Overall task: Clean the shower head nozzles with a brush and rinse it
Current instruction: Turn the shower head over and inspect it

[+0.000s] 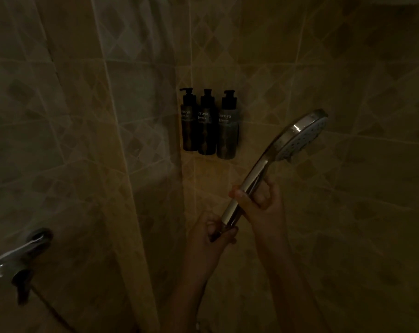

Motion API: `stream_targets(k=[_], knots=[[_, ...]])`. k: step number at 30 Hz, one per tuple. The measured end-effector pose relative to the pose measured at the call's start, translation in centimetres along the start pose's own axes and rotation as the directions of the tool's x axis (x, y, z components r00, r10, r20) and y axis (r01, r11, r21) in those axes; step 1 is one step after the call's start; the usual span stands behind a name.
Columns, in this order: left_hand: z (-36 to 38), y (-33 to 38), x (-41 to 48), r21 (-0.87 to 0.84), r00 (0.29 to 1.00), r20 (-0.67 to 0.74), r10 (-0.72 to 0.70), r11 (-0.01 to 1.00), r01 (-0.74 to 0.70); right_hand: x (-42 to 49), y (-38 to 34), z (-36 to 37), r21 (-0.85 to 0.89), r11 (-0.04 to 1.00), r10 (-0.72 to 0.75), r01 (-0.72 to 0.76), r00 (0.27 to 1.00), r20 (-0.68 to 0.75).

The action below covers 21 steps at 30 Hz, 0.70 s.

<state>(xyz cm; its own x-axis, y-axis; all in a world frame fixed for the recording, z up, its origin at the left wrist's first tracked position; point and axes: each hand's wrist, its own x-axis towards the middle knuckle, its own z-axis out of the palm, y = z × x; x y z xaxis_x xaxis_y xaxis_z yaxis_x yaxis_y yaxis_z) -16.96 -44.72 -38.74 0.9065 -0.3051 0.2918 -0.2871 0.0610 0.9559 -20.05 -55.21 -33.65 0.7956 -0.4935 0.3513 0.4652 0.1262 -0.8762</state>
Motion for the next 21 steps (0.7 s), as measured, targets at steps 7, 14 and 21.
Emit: stream_targets(k=[7, 14, 21], knots=[[-0.1, -0.3, -0.1, -0.021, 0.996, -0.084, 0.004, 1.0, -0.005, -0.5, 0.1, -0.3, 0.047, 0.999, 0.019, -0.021, 0.998, 0.057], [-0.3, -1.8, -0.4, 0.095, 0.982, -0.182, 0.045, 0.995, -0.028, -1.1, 1.2, -1.7, 0.049, 0.996, 0.07, -0.074, 0.994, 0.084], [0.0, -2.1, -0.8, 0.058, 0.975, -0.22, 0.017, 0.998, -0.004, -1.4, 1.7, -2.5, 0.279, 0.942, 0.173, -0.186, 0.982, 0.072]])
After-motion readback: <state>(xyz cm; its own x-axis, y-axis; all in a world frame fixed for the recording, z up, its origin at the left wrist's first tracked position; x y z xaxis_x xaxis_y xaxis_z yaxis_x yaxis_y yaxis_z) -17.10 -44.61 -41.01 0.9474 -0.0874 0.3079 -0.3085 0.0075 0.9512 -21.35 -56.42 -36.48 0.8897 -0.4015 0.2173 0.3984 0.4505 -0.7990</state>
